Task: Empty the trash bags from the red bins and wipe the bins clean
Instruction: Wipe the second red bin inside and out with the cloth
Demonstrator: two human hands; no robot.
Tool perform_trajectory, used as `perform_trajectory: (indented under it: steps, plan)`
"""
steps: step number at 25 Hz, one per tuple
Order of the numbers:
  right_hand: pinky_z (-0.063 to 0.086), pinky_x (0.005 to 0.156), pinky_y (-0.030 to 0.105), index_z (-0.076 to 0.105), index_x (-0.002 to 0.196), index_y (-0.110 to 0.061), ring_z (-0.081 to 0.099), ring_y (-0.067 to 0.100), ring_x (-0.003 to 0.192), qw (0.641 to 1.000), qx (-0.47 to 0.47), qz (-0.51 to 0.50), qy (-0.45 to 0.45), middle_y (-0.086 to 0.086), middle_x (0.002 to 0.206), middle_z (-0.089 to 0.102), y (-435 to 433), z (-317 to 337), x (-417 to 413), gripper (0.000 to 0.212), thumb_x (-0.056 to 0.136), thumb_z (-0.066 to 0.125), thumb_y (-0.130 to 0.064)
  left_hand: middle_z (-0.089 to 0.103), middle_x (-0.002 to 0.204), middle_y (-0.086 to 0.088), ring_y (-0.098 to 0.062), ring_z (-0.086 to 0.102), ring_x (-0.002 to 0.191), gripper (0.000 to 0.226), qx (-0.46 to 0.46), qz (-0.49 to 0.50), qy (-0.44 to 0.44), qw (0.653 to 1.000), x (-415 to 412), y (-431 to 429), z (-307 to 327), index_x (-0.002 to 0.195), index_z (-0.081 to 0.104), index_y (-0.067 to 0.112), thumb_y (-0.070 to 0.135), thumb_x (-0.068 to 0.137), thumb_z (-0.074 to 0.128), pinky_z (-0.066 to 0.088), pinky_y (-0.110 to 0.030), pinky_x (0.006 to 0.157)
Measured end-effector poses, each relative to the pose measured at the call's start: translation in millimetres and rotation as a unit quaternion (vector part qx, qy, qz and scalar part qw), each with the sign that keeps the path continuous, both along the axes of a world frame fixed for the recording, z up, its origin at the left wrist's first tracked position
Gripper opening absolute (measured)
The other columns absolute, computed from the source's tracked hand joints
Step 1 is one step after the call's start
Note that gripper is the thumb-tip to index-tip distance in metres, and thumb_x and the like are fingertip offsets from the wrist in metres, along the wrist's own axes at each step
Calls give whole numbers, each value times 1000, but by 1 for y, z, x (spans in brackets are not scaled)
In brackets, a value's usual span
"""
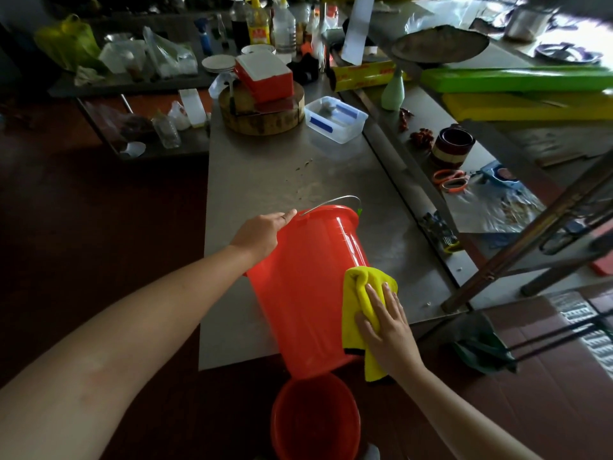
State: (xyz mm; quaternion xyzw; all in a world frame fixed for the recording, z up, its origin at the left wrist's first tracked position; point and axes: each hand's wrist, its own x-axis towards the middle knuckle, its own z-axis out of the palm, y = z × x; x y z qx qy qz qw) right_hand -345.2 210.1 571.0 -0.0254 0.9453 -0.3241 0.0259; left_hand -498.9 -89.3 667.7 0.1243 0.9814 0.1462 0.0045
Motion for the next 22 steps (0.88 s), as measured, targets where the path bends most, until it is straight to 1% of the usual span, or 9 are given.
perform_trajectory:
  steps: [2,4,6,8,12,15,17,20,22]
  plan:
    - [21,122,57,16,153,-55,-1,25,156,999,32,9,34,-5,169,6,-5,-2,9,63,95,32,-73,54,147,-2,-31,58,125,75,-8,-2,-1,1000,1,3,1,154,38,25,-10,88,37,49,-42,100]
    - [19,121,56,20,156,-48,0,32,156,987,119,52,97,-1,169,7,-17,-5,25,63,98,31,-70,54,147,1,-31,59,122,76,-12,-8,-2,1000,-1,1,2,154,38,27,-10,87,37,50,-41,97]
    - [16,118,62,20,157,-46,1,39,154,965,193,113,135,1,170,8,-33,-8,37,64,98,34,-68,54,147,3,-30,58,124,76,-12,-9,-5,1000,-2,-1,3,153,39,28,-9,88,38,49,-39,98]
    - [17,114,69,20,157,-46,2,43,153,947,239,154,147,2,170,7,-49,-8,39,66,97,37,-68,54,148,4,-28,57,126,73,-14,-11,-11,1000,-3,-4,4,153,39,30,-7,89,38,48,-36,101]
    - [16,115,70,20,155,-50,-3,42,154,947,257,151,120,-1,170,4,-78,11,6,65,95,34,-71,53,148,3,-25,55,130,66,-2,-19,-42,999,-9,-11,7,151,42,34,-1,95,41,47,-34,104]
    - [9,117,69,8,155,-54,-17,39,152,955,252,126,95,-3,169,-10,-107,31,-44,65,96,29,-71,53,146,-3,-27,55,130,57,5,-32,-59,998,-14,-17,12,150,43,33,6,99,43,47,-36,103]
    - [6,118,69,3,155,-54,-23,37,151,961,245,111,69,-5,168,-16,-128,45,-77,66,96,29,-71,52,147,-3,-27,53,133,53,-1,-45,-63,997,-17,-17,15,150,43,31,11,101,44,44,-33,106]
    - [4,117,69,4,155,-53,-23,36,151,963,247,99,46,-4,168,-15,-142,53,-97,66,96,29,-71,51,148,-4,-27,51,134,50,-5,-45,-69,997,-19,-20,16,150,43,31,14,103,44,43,-31,107]
    - [6,118,68,3,155,-52,-22,36,152,960,254,98,61,-3,168,-14,-136,48,-86,67,96,28,-72,55,145,-5,-26,54,131,51,7,-39,-71,997,-17,-21,16,149,44,31,11,102,44,45,-32,105]
